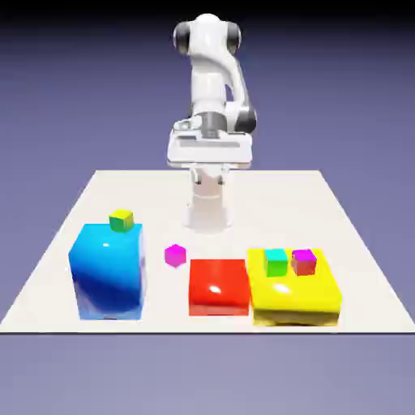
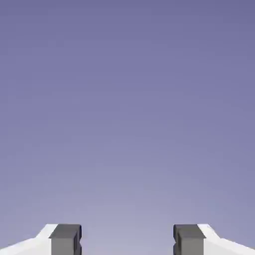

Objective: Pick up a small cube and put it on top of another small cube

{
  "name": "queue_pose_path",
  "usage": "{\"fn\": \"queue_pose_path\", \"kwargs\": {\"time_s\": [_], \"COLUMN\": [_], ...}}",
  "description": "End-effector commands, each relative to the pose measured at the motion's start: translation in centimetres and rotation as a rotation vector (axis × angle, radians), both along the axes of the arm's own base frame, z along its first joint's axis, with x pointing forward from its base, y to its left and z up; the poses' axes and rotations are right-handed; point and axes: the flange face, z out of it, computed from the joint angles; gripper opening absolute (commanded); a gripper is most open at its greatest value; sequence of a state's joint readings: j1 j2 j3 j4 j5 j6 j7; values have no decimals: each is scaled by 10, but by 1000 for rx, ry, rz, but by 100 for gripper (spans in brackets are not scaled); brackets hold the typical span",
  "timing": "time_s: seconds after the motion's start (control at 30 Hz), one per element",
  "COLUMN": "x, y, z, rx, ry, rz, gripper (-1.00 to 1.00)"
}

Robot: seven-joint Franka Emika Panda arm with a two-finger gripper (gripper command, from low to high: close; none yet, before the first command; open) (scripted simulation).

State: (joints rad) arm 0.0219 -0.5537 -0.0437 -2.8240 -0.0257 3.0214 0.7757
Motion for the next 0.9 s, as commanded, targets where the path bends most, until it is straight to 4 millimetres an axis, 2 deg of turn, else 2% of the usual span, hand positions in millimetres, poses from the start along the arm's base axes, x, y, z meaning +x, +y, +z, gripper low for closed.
{"fn": "queue_pose_path", "kwargs": {"time_s": [0.0, 0.13, 0.27, 0.43, 0.6, 0.67, 0.7, 0.87], "x": [-1, -13, -34, -71, -118, -138, -141, -136], "y": [-9, -41, -66, -90, -104, -107, -107, -111], "z": [-13, -65, -117, -176, -228, -245, -248, -252], "rx": [22, 103, 173, 244, 295, 310, 312, 317], "ry": [39, 194, 349, 541, 728, 800, 810, 806], "rz": [-30, -152, -280, -446, -620, -690, -700, -697], "gripper": [0, 0, 0, 0, 0, 0, 0, 0]}}
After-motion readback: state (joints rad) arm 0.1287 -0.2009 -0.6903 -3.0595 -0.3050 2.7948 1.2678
